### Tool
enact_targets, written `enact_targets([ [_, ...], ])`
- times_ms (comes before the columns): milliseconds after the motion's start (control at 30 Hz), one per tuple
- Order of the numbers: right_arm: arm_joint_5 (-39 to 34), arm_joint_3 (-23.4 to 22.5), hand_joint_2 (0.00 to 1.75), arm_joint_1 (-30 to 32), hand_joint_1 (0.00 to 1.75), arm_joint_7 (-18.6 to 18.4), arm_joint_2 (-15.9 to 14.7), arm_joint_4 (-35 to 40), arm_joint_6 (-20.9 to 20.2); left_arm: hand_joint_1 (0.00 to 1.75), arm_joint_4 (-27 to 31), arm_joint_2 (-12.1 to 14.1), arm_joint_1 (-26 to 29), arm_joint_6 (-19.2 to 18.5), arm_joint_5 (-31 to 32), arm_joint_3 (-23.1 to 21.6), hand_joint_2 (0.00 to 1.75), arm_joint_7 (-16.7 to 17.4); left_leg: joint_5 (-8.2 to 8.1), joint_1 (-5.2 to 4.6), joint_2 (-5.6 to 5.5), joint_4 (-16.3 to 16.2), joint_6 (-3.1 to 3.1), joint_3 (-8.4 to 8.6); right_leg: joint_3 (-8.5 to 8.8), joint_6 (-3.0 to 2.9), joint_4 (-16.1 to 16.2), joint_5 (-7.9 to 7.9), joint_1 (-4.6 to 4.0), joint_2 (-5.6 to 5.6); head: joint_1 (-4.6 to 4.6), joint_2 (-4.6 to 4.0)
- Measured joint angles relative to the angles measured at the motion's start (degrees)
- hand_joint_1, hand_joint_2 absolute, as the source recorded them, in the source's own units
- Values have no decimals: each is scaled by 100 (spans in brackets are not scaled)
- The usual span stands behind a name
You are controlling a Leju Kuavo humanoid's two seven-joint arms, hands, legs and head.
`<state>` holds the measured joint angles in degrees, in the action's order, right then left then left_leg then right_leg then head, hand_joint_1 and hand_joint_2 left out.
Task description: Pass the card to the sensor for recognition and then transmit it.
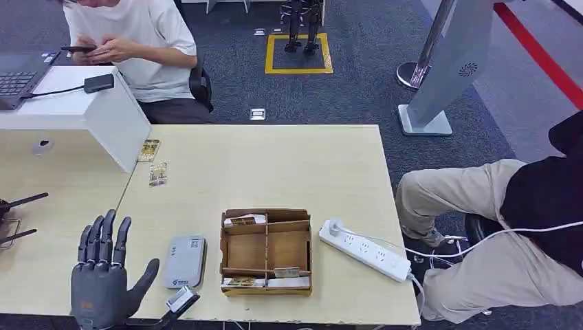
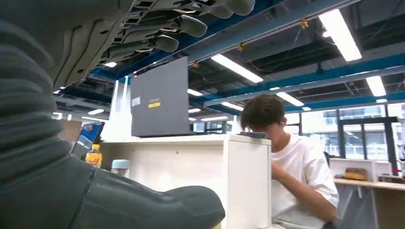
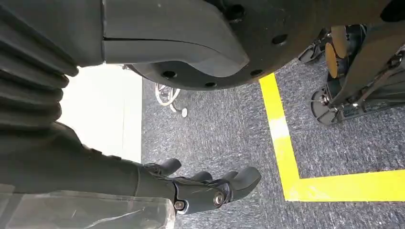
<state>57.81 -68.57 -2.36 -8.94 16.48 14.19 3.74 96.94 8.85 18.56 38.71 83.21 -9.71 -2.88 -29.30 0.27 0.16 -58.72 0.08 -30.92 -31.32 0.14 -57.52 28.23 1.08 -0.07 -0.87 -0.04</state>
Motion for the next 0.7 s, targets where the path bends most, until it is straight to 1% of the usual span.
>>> enact_targets([
  [67, 15, 0, 175, 0, 0, -2, 0, 2, -15, 0, 0, 102, -2, 0, 43, -119, 175, 76, 0, 0, 0, 0, 0, 1, -1, 0, 0, 0, 0, 0, 0, 0],
  [133, 42, 0, 175, 1, 0, -4, -2, 7, -44, 0, 0, 246, -23, 0, 136, -278, 175, 223, 0, 0, 0, 0, 0, 1, -2, 0, 0, 0, 0, 1, 0, 0],
  [333, 107, 0, 175, 3, 0, 13, -2, 31, -131, 0, 0, 712, -198, 0, 402, -909, 175, 601, 0, 1, 1, 0, 0, 1, -2, 0, 0, 0, -1, 1, 0, 0],
  [567, 153, 0, 175, 4, 0, 20, -2, 39, -138, 0, 22, 1082, -381, 0, 594, -1405, 175, 671, 0, 2, 1, 0, 0, 1, -1, 0, 0, 0, -1, 1, 0, 0],
  [700, 166, 0, 175, 4, 0, 28, -2, 39, -138, 0, 35, 1211, -461, 0, 640, -1615, 175, 682, 0, 2, 1, 0, 0, 1, -1, 0, 0, 0, -1, 2, 2, 0],
])
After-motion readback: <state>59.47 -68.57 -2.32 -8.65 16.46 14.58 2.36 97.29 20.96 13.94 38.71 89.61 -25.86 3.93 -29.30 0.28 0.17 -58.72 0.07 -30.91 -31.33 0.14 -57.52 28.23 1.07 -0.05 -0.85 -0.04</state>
